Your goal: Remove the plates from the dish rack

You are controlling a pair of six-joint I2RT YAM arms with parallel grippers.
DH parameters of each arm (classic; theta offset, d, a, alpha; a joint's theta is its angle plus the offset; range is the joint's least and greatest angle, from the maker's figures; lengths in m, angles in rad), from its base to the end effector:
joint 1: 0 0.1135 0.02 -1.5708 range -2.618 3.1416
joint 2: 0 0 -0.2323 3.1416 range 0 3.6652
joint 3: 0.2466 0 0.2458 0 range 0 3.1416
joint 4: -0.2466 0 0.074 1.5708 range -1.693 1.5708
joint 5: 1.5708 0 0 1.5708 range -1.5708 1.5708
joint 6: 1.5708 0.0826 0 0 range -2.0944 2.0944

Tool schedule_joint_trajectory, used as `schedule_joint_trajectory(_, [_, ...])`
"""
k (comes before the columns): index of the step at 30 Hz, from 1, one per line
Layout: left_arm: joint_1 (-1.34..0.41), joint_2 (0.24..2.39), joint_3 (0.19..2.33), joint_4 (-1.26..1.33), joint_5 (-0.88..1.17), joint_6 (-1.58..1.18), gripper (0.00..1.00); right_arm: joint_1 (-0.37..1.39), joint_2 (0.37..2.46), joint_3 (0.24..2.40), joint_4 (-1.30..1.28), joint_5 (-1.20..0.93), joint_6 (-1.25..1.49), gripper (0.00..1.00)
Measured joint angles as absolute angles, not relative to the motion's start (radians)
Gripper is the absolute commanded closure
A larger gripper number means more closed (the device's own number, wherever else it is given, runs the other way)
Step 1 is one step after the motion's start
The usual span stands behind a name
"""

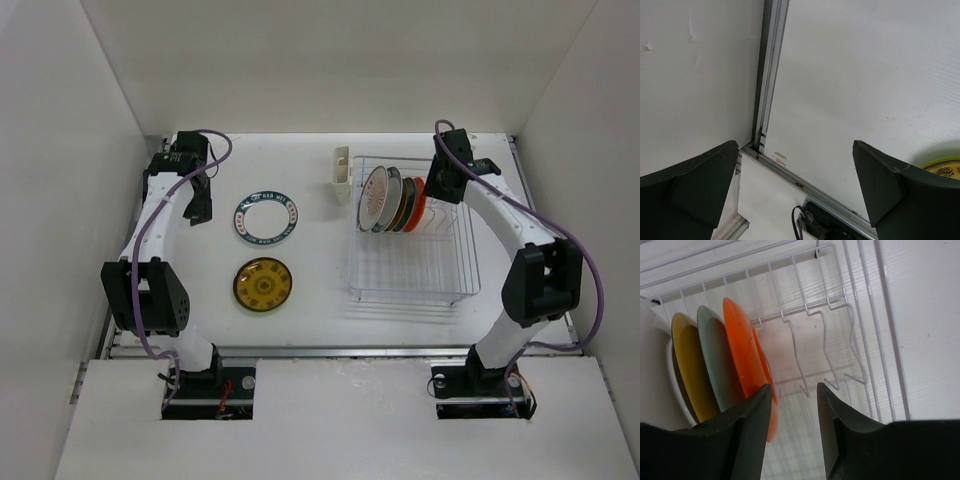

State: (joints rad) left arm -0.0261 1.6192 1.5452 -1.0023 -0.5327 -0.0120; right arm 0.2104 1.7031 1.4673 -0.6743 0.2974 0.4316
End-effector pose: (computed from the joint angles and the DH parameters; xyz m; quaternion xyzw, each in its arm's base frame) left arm 0.3433 0.0330 0.2600 -0.0578 0.9358 0.2507 0.2409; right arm 0.3868 0.0578 0.2256 0.1510 0.9245 -0.0318 0.3486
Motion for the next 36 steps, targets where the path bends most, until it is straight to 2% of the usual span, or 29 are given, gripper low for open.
schedule_joint_trajectory(10, [-0.026,1.626,1.545,-1.002,-0.547,-0.012,0.02,0.210,1.597,1.506,-0.689,0.326,0.413,0.53])
schedule_joint_trajectory(26, [-0.026,1.642,1.541,-1.000,-0.573,-0.012,0.02,0.211,1.694,1.483,-0.667,0.202,0.407,0.57])
schedule_joint_trajectory(28, [-0.026,1.642,1.530,-0.997,-0.577,-0.012,0.02,0.211,1.718,1.481,-0.660,0.209,0.407,0.59])
schedule_joint_trajectory(31, [-0.026,1.642,1.517,-0.998,-0.577,-0.011,0.02,0.216,1.743,1.475,-0.642,0.212,0.408,0.69])
schedule_joint_trajectory(33, [-0.026,1.642,1.517,-0.997,-0.577,-0.011,0.02,0.221,1.746,1.475,-0.634,0.214,0.406,0.85])
schedule_joint_trajectory(36, [-0.026,1.642,1.517,-0.997,-0.577,-0.011,0.02,0.237,1.745,1.477,-0.645,0.249,0.360,1.00])
